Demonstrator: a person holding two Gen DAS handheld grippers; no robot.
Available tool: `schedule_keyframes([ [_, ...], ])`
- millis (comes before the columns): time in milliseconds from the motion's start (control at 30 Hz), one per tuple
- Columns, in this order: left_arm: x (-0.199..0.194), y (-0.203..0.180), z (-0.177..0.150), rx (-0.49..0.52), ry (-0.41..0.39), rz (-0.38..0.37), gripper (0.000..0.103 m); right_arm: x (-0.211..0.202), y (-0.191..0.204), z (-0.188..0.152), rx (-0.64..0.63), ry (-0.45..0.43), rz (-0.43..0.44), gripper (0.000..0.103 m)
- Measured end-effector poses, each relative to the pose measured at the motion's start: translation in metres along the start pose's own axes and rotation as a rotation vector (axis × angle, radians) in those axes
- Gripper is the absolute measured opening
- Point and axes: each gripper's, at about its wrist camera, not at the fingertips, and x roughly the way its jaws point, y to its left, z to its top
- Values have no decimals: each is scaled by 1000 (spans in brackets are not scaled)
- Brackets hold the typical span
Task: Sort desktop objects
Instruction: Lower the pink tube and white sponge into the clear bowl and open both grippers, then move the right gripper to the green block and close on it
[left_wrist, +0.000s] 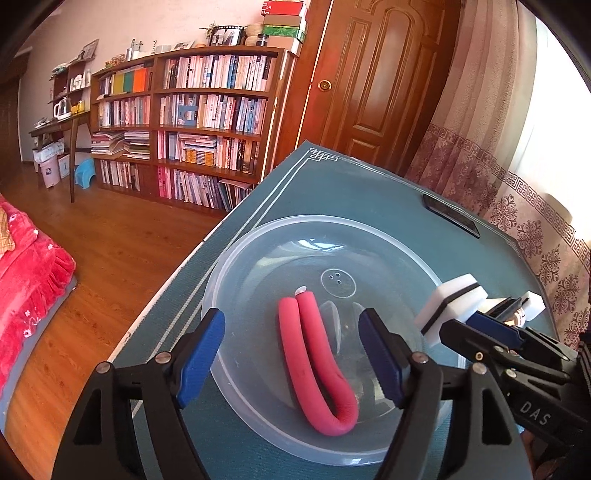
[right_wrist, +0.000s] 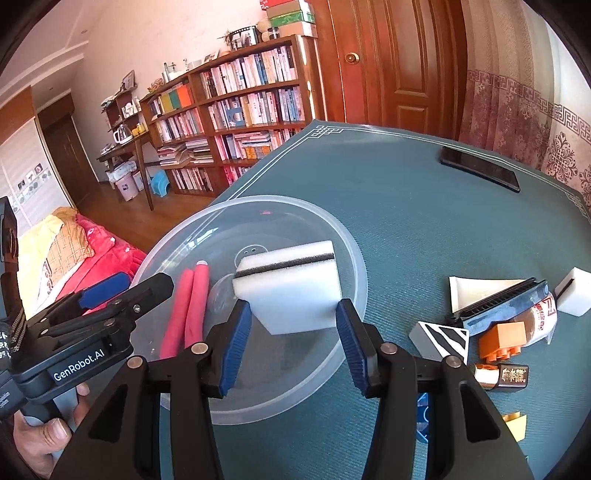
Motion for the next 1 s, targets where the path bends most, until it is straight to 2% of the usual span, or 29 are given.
schedule_keyframes([
  [167,-1,1,-2,2,0,9,80,1,3,-3,4,9,23,52],
  [367,-4,-1,-3,11,-4,21,81,-1,-1,-4,28,12,45,58],
  [1000,-10,-14,-7,48,3,38,83,-17,-21,-18,92,8,38,58],
])
